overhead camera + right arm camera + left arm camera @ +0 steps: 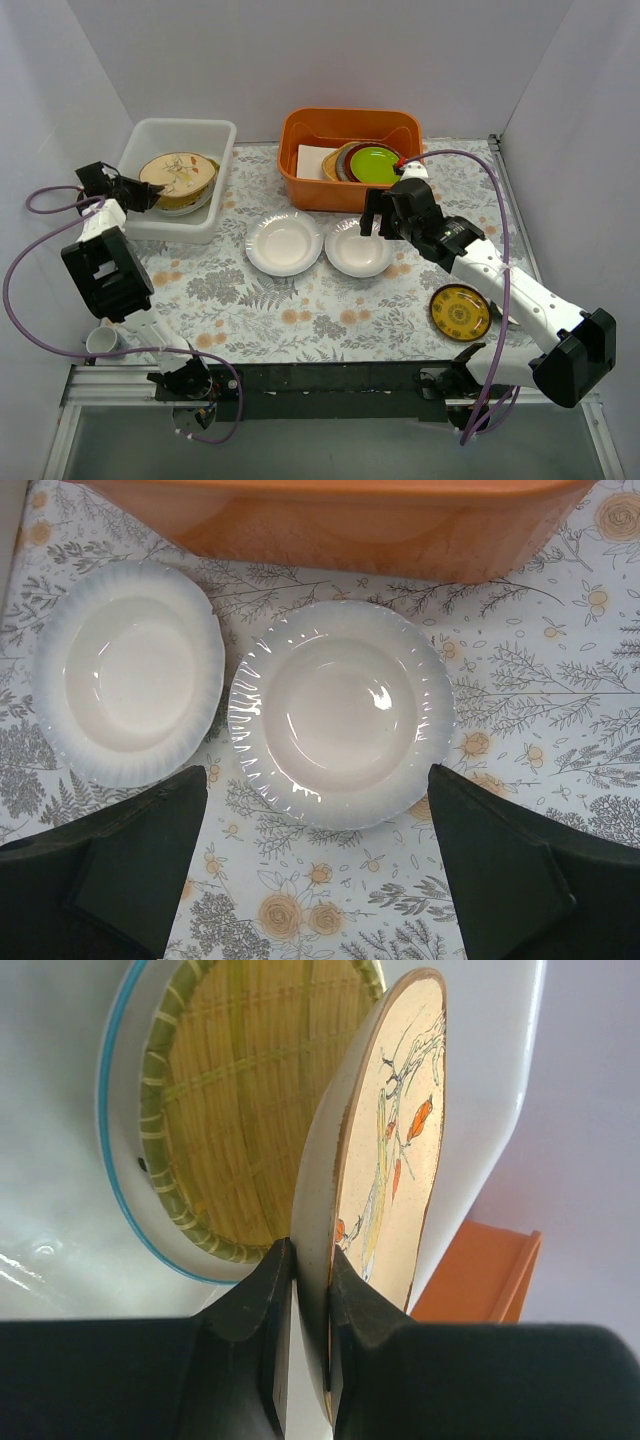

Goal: Place the plates into the plastic bin on the countertop
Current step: Place the plate in the plastic bin.

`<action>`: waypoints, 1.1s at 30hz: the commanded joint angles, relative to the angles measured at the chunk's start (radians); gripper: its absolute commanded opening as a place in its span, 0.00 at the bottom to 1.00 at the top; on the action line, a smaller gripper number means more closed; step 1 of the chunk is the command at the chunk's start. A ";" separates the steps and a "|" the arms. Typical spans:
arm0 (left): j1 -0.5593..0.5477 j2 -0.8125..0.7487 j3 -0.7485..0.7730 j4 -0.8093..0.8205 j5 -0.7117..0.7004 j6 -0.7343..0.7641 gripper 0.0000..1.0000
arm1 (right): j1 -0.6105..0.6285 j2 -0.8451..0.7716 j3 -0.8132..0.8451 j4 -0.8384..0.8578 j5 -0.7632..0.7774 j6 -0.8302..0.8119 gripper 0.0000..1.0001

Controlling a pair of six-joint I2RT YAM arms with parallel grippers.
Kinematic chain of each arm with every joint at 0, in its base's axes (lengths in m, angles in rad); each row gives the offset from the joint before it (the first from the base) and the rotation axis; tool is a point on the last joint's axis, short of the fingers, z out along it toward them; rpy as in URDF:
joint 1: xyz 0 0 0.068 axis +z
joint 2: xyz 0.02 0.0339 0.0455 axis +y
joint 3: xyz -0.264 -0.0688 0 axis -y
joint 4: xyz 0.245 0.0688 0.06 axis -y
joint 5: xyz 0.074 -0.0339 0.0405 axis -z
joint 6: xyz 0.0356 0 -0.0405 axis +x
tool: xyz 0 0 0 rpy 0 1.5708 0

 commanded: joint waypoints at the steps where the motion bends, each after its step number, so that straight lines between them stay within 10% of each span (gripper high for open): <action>1: 0.012 -0.004 0.058 0.059 0.010 -0.018 0.00 | -0.004 -0.002 0.012 0.043 -0.009 -0.013 0.98; 11: 0.010 0.033 0.043 0.070 0.032 -0.014 0.03 | -0.005 -0.010 0.003 0.051 -0.014 -0.013 0.98; 25: 0.010 0.059 0.033 -0.045 0.007 0.038 0.71 | -0.017 -0.010 0.006 0.042 -0.025 -0.017 0.98; 33: 0.010 0.026 0.095 -0.191 -0.054 0.092 0.81 | -0.019 -0.016 0.012 0.046 -0.041 -0.016 0.98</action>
